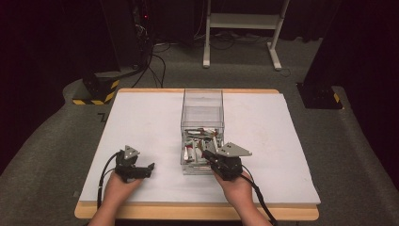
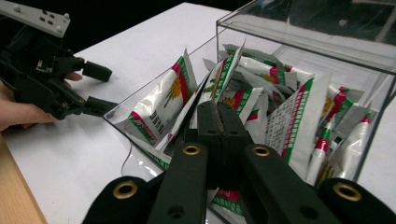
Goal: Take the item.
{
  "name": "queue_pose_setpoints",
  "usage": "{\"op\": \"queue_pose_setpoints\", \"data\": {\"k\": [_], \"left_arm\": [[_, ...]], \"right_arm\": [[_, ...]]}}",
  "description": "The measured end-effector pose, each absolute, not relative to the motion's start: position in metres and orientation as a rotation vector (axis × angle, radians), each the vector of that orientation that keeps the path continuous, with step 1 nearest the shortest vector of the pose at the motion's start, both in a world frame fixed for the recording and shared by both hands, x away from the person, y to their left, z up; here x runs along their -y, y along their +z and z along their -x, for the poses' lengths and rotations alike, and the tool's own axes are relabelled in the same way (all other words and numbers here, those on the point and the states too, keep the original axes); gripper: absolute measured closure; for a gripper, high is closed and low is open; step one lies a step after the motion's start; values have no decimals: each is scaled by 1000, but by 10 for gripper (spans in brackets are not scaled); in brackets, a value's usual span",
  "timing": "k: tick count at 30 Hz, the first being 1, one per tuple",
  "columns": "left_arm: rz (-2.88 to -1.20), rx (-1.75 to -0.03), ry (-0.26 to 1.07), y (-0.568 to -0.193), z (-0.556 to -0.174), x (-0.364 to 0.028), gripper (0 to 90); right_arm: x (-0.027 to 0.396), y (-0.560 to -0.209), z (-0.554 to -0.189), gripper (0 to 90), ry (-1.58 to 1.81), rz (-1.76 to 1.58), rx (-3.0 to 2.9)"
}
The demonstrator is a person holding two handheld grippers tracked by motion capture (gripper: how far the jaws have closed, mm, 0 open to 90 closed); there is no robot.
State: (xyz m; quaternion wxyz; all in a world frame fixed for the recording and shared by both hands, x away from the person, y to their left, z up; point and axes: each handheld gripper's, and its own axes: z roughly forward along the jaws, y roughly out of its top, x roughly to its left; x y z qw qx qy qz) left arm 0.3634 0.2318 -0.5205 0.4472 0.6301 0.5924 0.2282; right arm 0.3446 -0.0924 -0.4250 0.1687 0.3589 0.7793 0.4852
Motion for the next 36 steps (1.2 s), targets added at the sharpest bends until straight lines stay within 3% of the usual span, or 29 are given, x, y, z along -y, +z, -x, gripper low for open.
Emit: {"op": "queue_pose_setpoints", "data": {"k": [36], "left_arm": [[-1570, -1459, 569, -520, -363, -232, 57]], "right_arm": [[119, -411, -342, 900, 1517, -1003, -2071]]}}
